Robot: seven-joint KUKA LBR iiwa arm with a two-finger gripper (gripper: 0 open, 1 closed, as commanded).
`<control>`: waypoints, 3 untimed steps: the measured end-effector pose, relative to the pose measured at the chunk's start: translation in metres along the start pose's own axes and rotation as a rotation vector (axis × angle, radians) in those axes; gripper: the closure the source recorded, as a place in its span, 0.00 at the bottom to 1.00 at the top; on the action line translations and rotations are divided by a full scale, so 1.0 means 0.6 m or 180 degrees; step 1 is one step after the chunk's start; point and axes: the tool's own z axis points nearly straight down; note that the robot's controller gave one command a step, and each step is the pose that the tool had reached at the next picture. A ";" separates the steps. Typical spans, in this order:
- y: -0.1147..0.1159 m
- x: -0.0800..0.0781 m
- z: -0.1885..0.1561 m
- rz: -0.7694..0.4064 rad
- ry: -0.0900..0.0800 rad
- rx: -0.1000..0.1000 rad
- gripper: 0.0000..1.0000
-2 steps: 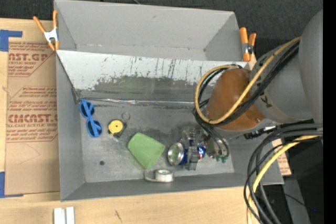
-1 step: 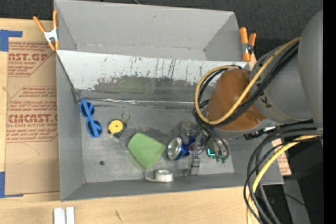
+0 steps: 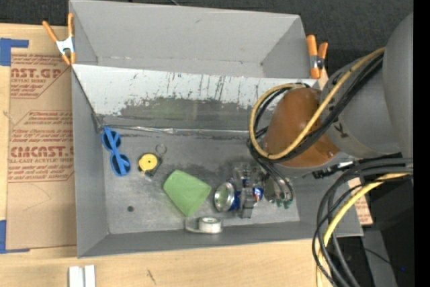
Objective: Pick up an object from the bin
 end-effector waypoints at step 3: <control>0.097 -0.085 -0.269 0.0528 -0.0016 -0.0006 1.00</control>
Offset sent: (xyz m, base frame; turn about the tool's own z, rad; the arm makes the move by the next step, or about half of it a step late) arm 0.0123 0.0548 0.1473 0.0096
